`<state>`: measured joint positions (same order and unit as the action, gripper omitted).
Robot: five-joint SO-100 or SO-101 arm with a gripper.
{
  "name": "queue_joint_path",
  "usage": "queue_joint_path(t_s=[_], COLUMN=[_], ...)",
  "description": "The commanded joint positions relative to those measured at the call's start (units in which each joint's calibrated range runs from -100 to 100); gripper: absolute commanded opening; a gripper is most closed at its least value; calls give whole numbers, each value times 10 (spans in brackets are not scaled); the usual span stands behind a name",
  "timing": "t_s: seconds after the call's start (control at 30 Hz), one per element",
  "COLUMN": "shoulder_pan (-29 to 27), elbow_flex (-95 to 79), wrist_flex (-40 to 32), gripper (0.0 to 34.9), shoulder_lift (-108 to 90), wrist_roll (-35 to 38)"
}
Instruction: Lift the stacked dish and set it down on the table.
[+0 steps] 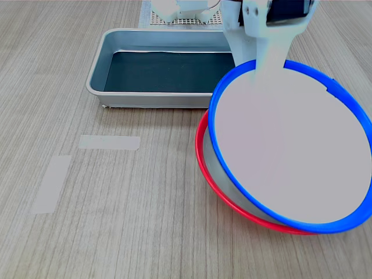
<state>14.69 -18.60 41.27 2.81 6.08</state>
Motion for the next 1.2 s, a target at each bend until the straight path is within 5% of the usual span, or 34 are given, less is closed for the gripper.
queue_joint_path(t_s=[0.0, 0.27, 0.7, 1.17], shoulder_pan=[-6, -62, -255, -278], elbow_flex=[21, -13, -62, -58], wrist_flex=[0, 20, 13, -56], gripper=[0, 0, 0, 0], shoulder_lift=[-79, -180, -157, -21], wrist_roll=[-10, -8, 56, 72])
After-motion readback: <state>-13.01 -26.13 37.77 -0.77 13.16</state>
